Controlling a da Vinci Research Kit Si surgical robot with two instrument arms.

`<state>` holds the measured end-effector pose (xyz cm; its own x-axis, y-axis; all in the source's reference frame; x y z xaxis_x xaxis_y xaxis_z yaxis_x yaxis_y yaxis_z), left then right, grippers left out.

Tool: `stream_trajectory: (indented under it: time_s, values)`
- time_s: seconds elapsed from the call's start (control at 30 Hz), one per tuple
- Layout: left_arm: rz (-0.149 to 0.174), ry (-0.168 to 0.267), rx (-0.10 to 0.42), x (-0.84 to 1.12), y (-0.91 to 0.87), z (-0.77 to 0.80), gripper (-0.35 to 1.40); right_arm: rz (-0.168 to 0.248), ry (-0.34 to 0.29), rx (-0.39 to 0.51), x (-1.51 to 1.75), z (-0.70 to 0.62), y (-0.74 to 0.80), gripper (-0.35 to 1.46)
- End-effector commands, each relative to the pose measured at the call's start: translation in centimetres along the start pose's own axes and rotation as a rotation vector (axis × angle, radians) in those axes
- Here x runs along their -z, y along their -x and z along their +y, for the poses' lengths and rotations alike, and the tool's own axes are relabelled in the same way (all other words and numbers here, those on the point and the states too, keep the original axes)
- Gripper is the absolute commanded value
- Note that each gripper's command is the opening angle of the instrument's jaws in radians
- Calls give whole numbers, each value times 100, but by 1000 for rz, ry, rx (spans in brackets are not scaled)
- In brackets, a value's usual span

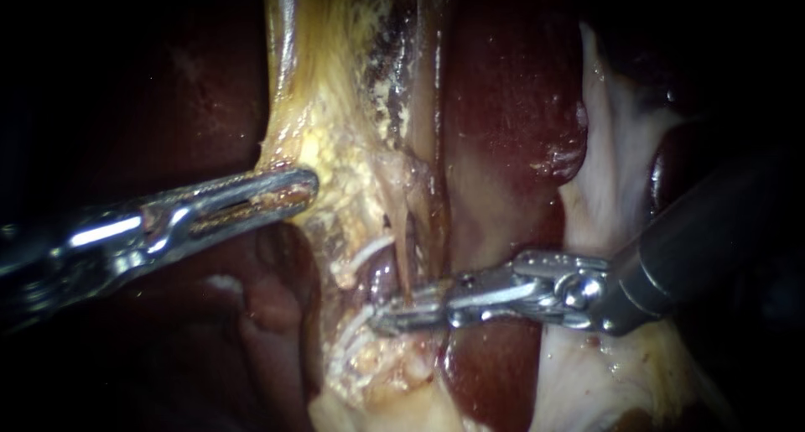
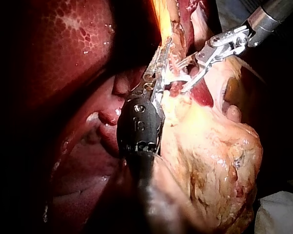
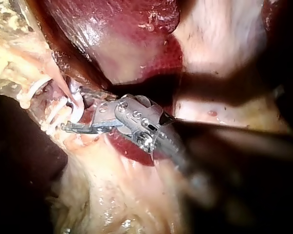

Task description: Going back first clip right tube

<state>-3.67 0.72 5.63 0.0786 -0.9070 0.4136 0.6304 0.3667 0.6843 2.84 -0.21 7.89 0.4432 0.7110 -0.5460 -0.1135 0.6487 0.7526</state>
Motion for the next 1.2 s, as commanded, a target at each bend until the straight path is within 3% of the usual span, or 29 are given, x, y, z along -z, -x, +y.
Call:
stream_trajectory:
  time_s: [0.03,0.23,0.4,0.7,0.83,1.0,1.2]
  values:
    - [0,0,0,0,0,0,-35,6,3,27,2,0,1,60]
    - [0,0,0,1,0,0,-35,9,-3,172,26,-7,-1,60]
    - [0,-1,0,1,0,1,-35,33,-15,257,54,-16,-20,60]
    - [-1,2,0,0,0,3,-35,93,2,380,112,-43,-64,60]
    - [-1,2,-1,-2,-2,5,-35,124,16,434,131,-48,-78,60]
    - [-7,6,-9,-16,-15,13,-35,141,21,464,141,-47,-88,60]
    - [31,22,-27,-47,-42,35,-35,147,24,474,140,-42,-88,60]
